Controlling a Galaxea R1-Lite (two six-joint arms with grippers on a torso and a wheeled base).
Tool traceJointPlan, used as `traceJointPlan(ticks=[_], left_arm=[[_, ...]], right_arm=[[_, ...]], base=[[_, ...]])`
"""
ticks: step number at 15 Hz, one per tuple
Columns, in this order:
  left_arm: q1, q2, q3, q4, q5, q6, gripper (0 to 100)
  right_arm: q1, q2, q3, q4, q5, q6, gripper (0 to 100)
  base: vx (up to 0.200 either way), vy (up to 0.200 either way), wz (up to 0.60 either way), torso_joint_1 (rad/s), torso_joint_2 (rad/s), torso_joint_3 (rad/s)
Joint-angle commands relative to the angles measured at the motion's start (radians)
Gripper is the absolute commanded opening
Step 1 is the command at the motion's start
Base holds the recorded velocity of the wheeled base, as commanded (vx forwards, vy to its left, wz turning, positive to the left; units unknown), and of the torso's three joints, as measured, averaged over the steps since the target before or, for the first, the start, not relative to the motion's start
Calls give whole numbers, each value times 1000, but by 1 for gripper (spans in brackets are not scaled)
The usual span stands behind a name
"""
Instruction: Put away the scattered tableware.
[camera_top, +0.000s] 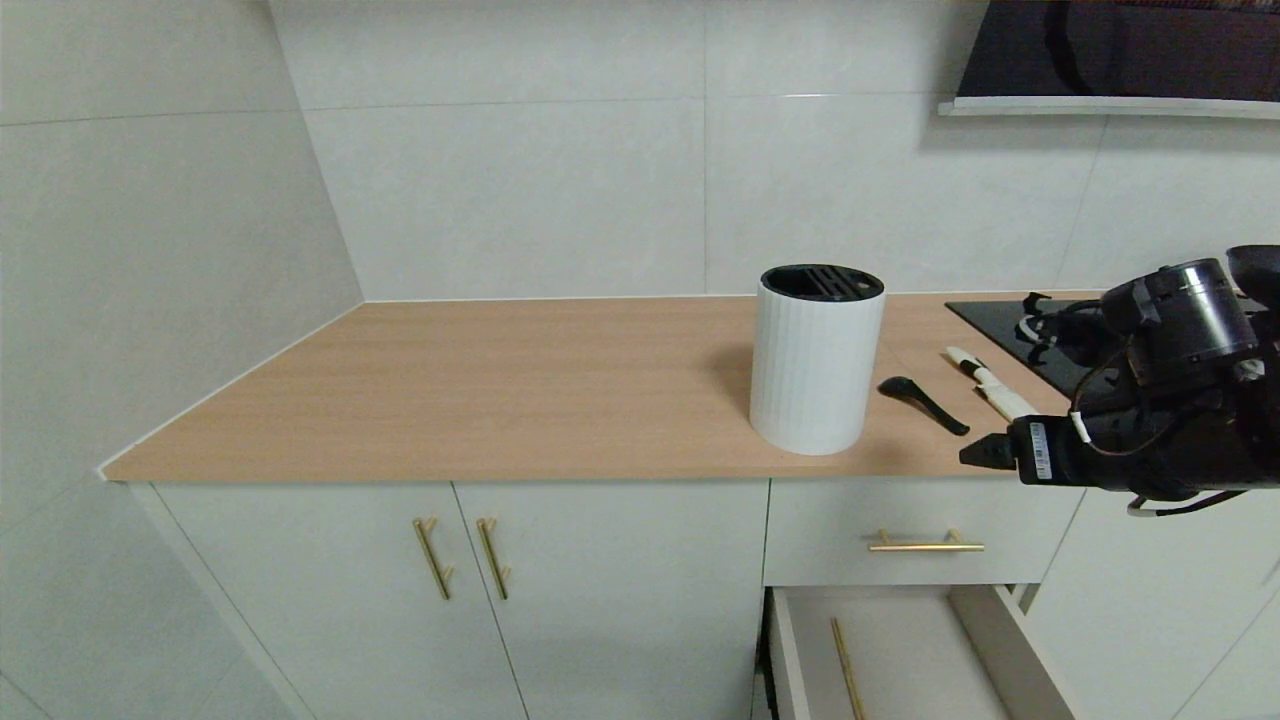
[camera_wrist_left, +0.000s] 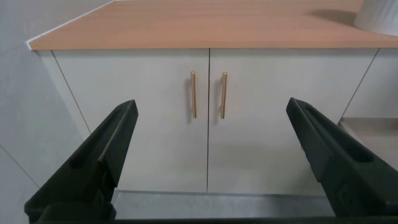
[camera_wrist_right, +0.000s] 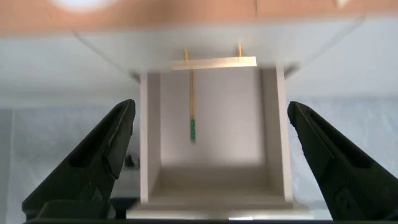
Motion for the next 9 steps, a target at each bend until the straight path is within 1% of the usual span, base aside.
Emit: traceJointPlan(ticks=[1,2,3,7,8,9], left_arm=[[0,0,0,0,1,0,100],[0,0,0,0,1,0,100],[0,0,0,0,1,0,100],[0,0,0,0,1,0,100],[0,0,0,0,1,0,100],[0,0,0,0,1,0,100]], right_arm=[[-61,80,-38,-84,1,-71,100],[-101,135,-75,-192,18,-102,100],[-126,189,-115,-245,24,-116,100],[-146,341,-317,-262,30,-197,100],[-152,356,-337,-262,32,-205,100],[-164,402,-391,-262,72,-215,100]], base=[[0,0,0,0,0,0],[0,0,0,0,0,0],[0,0,0,0,0,0],[0,0,0,0,0,0],[0,0,0,0,0,0],[0,0,0,0,0,0]])
